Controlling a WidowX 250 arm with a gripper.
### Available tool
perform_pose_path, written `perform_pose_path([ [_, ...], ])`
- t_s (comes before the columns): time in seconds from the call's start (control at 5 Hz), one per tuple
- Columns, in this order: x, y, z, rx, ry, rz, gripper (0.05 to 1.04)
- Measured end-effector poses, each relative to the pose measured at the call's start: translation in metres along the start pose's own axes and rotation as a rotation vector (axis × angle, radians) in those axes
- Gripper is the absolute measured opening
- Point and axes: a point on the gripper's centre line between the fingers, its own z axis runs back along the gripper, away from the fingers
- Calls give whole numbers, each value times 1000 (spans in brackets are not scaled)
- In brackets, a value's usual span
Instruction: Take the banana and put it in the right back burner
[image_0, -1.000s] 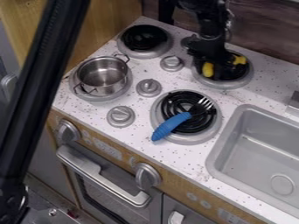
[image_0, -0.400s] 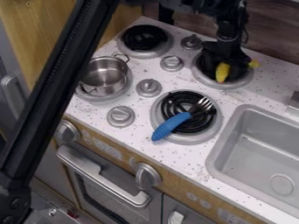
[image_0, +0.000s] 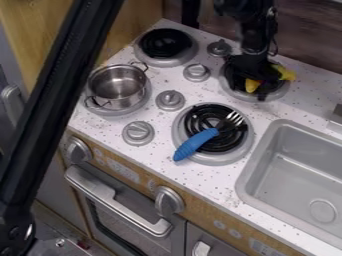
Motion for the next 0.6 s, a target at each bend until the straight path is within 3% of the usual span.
perform_pose_path([
  [0.2, -15, 5, 35, 24, -11, -3, 998],
  [0.4, -38, 5, 57, 42, 63, -35, 998],
  [0.6, -66, 4, 60, 40, 127, -41, 998],
])
